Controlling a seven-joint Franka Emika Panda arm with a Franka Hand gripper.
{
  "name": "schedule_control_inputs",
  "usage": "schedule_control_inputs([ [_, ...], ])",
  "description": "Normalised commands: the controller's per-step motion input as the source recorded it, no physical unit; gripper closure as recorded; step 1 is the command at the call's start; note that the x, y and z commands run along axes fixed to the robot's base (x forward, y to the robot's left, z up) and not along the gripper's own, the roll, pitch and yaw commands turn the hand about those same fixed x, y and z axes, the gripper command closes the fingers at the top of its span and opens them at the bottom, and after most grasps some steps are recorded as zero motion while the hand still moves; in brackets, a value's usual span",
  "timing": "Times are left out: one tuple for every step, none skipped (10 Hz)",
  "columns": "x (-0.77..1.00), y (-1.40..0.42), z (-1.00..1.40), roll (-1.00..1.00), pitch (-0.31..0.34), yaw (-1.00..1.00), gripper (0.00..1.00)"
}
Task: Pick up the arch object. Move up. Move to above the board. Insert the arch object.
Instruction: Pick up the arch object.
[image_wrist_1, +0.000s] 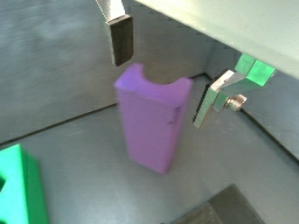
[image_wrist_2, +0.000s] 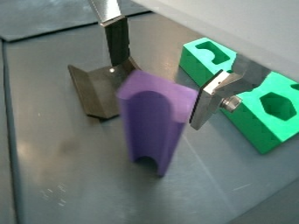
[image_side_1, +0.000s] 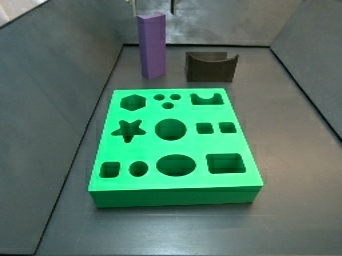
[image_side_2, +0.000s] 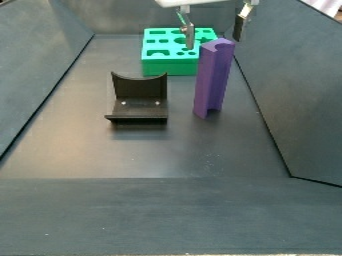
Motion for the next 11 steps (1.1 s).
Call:
schedule_control_inputs([
  [-0.17, -0.23, -0.25, 0.14, -0.079, 0.44, 0.0],
  [-0.37, 0.25, -0.56, 0.04, -0.09, 0.42, 0.0],
  [-0.4, 0.37, -0.59, 0.01, -0.084, 0.39, 0.0],
  [-0.17, 0.42, -0.45, 0.0, -0.047, 0.22, 0.0],
  [-0.15, 0.1, -0.4, 0.0, 0.0, 0.0, 0.0],
  [0.0, 0.0, -0.07, 0.0, -0.009, -0.01, 0.0],
  [0.09, -0.22, 0.0, 0.06, 0.0, 0.55, 0.0],
  [0.0, -0.2, 0.0, 0.06, -0.024, 0.85, 0.0],
  [0.0, -0.12, 0.0, 0.04, -0.031, 0.91, 0.0],
  [0.0, -0.09, -0.01, 0.0, -0.043, 0.62, 0.0],
  [0.01, -0.12, -0.03, 0.0, -0.027, 0.09, 0.0],
])
